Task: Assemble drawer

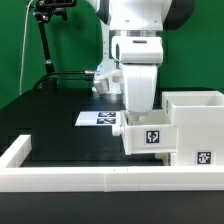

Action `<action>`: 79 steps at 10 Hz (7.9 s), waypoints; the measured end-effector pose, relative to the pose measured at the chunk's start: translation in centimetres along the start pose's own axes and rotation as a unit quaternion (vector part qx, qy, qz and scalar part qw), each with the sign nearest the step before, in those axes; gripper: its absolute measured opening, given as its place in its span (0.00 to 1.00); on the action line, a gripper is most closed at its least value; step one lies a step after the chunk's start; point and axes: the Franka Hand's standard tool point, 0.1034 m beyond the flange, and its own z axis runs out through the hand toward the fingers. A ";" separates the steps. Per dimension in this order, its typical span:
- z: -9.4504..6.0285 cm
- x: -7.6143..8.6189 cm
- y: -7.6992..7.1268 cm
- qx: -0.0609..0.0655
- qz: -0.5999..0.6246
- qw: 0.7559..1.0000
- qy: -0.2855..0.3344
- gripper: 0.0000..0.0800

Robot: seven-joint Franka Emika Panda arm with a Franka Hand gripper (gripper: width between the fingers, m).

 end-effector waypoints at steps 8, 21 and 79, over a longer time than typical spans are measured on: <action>0.3 0.4 -0.6 0.007 0.046 0.999 0.000 0.06; 0.2 1.2 -0.4 0.005 0.031 0.999 -0.009 0.06; -0.7 -0.1 -0.7 0.094 0.143 0.983 0.063 0.81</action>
Offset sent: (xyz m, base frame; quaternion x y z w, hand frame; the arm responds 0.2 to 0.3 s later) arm 0.0025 0.0119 0.0001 -0.0089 -0.0005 0.0484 0.9988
